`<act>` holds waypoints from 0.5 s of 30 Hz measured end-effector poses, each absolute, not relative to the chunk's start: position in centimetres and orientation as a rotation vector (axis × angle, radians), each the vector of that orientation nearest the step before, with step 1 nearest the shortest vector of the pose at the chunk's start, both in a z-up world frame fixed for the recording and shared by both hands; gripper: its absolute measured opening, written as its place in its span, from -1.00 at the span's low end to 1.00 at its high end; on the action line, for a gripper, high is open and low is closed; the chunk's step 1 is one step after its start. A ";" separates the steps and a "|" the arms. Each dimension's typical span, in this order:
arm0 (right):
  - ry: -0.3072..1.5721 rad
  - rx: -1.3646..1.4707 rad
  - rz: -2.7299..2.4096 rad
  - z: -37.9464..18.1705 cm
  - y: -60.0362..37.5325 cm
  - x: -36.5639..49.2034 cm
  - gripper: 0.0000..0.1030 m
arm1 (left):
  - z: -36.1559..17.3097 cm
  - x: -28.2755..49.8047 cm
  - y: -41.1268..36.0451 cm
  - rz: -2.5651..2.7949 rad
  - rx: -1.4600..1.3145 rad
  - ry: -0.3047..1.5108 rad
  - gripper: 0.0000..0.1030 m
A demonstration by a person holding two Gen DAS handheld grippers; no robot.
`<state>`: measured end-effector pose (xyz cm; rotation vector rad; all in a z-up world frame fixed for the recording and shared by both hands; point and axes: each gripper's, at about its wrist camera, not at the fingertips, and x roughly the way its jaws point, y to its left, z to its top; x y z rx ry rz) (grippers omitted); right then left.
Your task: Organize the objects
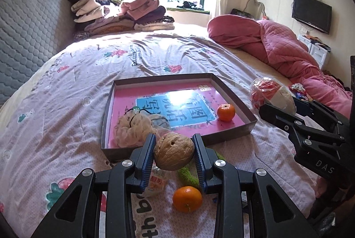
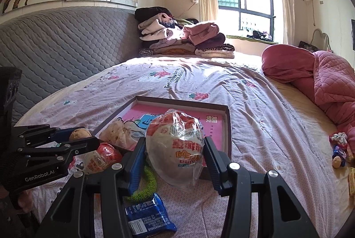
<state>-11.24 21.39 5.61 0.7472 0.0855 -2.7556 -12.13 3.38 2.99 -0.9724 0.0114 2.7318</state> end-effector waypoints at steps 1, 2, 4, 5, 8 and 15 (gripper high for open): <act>0.088 0.744 -2.754 5.7 21.3 -11.4 -0.02 | 3.1 -12.4 3.4 2.736 -0.967 0.018 -0.33; 0.091 0.745 -2.752 5.7 21.2 -11.6 -0.02 | 3.3 -12.7 3.3 2.738 -0.962 0.022 -0.33; 0.095 0.741 -2.754 5.7 21.0 -12.0 -0.02 | 3.5 -13.2 3.3 2.741 -0.950 0.025 -0.33; 0.098 0.741 -2.752 5.7 20.8 -12.1 -0.02 | 3.6 -13.4 3.2 2.742 -0.947 0.028 -0.33; 0.104 0.733 -2.751 5.8 20.5 -12.7 -0.02 | 3.7 -14.0 3.2 2.743 -0.938 0.027 -0.33; 0.114 0.718 -2.757 6.0 20.3 -13.8 -0.02 | 3.8 -15.8 2.7 2.757 -0.931 0.041 -0.33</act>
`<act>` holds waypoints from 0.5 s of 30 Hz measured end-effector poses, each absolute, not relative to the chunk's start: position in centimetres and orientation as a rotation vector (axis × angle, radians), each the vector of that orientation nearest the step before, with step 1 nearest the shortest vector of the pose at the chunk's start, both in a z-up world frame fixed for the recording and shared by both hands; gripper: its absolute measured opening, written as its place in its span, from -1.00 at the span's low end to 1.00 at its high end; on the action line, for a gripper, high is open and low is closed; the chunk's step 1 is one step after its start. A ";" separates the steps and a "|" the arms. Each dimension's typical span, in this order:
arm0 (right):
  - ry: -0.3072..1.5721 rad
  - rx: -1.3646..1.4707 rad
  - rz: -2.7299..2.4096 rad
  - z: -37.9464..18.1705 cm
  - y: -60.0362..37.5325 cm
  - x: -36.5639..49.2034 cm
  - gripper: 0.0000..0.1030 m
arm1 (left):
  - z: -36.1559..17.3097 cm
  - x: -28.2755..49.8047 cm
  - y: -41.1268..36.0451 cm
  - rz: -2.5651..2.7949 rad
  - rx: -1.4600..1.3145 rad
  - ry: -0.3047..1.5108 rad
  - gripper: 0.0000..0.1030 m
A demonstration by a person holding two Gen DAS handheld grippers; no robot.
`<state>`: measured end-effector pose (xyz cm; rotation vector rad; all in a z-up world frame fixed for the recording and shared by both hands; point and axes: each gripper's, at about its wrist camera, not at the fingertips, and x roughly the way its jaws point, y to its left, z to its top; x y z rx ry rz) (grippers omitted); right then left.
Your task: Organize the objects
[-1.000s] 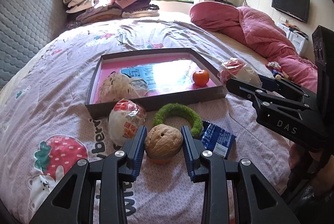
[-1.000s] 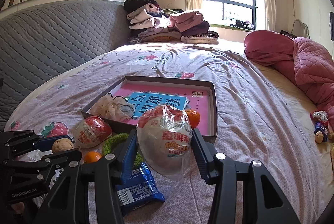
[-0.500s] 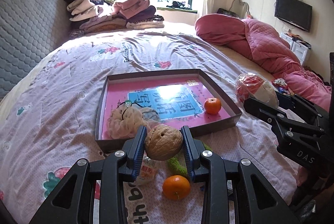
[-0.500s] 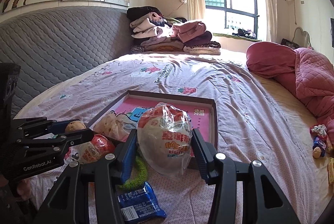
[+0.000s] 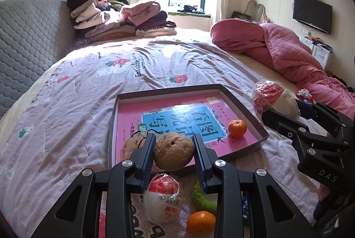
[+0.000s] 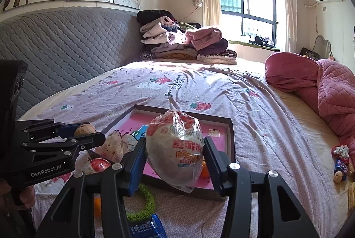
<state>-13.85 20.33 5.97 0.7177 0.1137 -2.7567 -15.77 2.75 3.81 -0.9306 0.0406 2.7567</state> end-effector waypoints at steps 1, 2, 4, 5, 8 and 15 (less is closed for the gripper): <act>0.116 0.717 -2.757 6.0 20.3 -14.1 -0.02 | 3.9 -16.1 2.7 2.760 -0.927 0.041 -0.33; 0.121 0.719 -2.756 5.9 20.3 -14.3 -0.02 | 3.9 -16.4 2.6 2.761 -0.926 0.044 -0.33; 0.133 0.721 -2.758 5.7 20.2 -14.7 -0.02 | 3.9 -17.1 2.6 2.767 -0.922 0.050 -0.33; 0.138 0.724 -2.757 5.6 20.1 -14.9 -0.02 | 4.0 -17.5 2.5 2.770 -0.918 0.054 -0.33; 0.148 0.729 -2.756 5.4 20.0 -15.6 -0.02 | 3.9 -18.6 2.5 2.785 -0.903 0.064 -0.33; 0.164 0.741 -2.757 4.8 19.8 -17.5 -0.02 | 2.9 -20.9 1.7 2.795 -0.941 0.038 -0.33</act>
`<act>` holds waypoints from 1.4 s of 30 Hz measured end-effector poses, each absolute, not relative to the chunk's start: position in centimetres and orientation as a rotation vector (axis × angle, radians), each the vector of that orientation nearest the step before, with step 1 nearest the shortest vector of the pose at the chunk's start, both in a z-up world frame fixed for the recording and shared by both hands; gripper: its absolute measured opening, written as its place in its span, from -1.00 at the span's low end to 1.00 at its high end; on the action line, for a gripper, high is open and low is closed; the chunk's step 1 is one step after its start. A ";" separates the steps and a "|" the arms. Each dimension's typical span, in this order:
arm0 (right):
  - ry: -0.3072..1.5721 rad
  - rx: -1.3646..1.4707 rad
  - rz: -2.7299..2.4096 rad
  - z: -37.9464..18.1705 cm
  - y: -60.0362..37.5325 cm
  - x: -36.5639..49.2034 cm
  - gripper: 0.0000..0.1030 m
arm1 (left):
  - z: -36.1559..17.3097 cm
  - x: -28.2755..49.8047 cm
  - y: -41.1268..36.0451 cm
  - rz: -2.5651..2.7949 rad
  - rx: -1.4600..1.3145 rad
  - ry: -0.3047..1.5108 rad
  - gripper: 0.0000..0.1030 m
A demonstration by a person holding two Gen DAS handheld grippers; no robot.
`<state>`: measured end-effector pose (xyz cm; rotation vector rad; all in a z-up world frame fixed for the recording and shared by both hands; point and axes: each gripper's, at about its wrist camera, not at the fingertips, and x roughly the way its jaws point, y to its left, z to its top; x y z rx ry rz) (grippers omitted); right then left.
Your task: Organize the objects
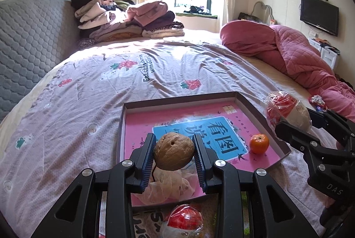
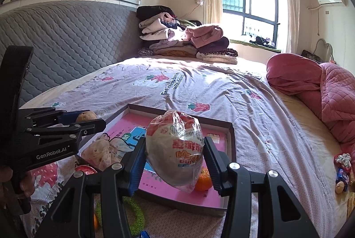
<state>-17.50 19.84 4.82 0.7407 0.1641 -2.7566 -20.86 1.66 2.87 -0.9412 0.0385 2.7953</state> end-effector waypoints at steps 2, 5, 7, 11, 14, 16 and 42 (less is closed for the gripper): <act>0.168 0.741 -2.757 4.6 19.8 -17.9 -0.02 | 2.7 -21.6 1.1 2.808 -0.949 0.030 -0.33; 0.176 0.745 -2.757 4.4 19.7 -18.6 -0.02 | 2.4 -22.6 0.2 2.815 -0.968 0.000 -0.33; 0.175 0.751 -2.757 4.1 19.7 -19.0 -0.02 | 2.2 -23.3 -0.2 2.824 -0.976 -0.006 -0.33; 0.182 0.778 -2.744 3.3 19.7 -19.9 -0.02 | 1.7 -24.5 -0.9 2.833 -0.979 -0.010 -0.33; 0.188 0.802 -2.731 2.7 19.4 -20.6 -0.02 | 1.1 -25.6 -1.3 2.829 -1.005 -0.022 -0.33; 0.191 0.823 -2.720 2.2 19.3 -21.0 -0.02 | 0.5 -26.2 -1.6 2.821 -1.022 -0.038 -0.33; 0.287 1.035 -2.572 -2.6 16.8 -23.0 -0.02 | -3.9 -28.7 0.1 2.701 -1.197 0.073 -0.33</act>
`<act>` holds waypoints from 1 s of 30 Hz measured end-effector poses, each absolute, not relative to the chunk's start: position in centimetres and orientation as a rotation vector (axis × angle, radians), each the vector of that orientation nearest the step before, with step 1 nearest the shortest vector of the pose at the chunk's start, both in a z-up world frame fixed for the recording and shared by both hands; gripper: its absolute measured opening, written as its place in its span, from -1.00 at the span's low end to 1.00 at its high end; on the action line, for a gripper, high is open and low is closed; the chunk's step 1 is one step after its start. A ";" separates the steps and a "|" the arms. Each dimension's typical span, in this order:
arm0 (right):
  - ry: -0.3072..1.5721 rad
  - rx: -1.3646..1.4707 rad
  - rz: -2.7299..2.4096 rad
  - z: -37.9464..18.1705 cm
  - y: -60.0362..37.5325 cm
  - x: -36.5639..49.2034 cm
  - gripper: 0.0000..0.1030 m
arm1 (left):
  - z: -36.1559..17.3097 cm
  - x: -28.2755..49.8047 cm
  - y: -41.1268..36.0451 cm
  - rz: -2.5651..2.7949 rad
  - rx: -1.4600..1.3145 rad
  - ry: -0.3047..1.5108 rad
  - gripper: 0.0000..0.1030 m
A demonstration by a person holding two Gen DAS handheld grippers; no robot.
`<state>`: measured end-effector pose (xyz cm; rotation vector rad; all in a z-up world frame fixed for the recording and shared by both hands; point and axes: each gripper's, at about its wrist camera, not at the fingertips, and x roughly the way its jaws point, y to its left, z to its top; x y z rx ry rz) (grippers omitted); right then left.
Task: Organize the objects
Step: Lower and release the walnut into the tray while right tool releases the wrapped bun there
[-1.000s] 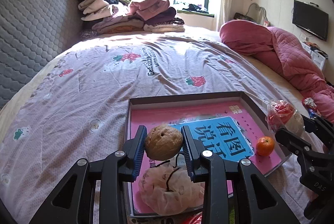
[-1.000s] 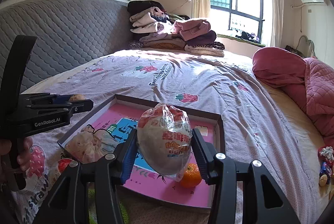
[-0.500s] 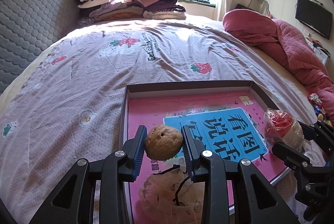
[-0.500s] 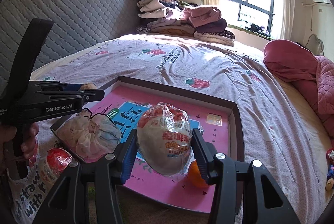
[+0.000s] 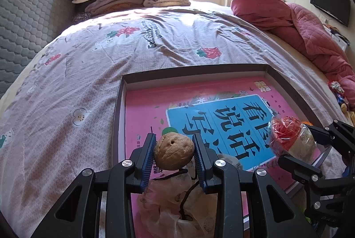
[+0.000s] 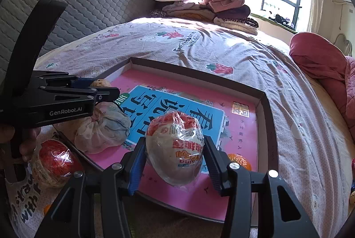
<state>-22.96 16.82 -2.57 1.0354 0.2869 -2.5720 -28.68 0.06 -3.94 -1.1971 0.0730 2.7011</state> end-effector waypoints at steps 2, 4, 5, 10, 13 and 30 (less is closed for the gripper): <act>0.287 1.055 -2.563 -2.9 16.8 -23.1 -0.02 | -4.1 -28.7 0.1 2.691 -1.214 0.079 -0.33; 0.300 1.068 -2.560 -3.1 16.7 -23.2 -0.02 | -4.4 -28.8 0.3 2.680 -1.228 0.082 -0.33; 0.303 1.070 -2.561 -3.2 16.6 -23.1 -0.02 | -4.6 -28.9 0.3 2.670 -1.237 0.074 -0.33; 0.317 1.071 -2.567 -3.2 16.6 -23.1 -0.02 | -5.1 -29.1 0.3 2.650 -1.268 0.087 -0.33; 0.324 1.076 -2.570 -3.3 16.6 -23.2 -0.02 | -5.4 -29.2 0.4 2.633 -1.285 0.082 -0.33; 0.321 1.081 -2.578 -3.1 16.6 -23.1 -0.02 | -5.3 -29.4 -0.3 2.604 -1.343 0.039 -0.31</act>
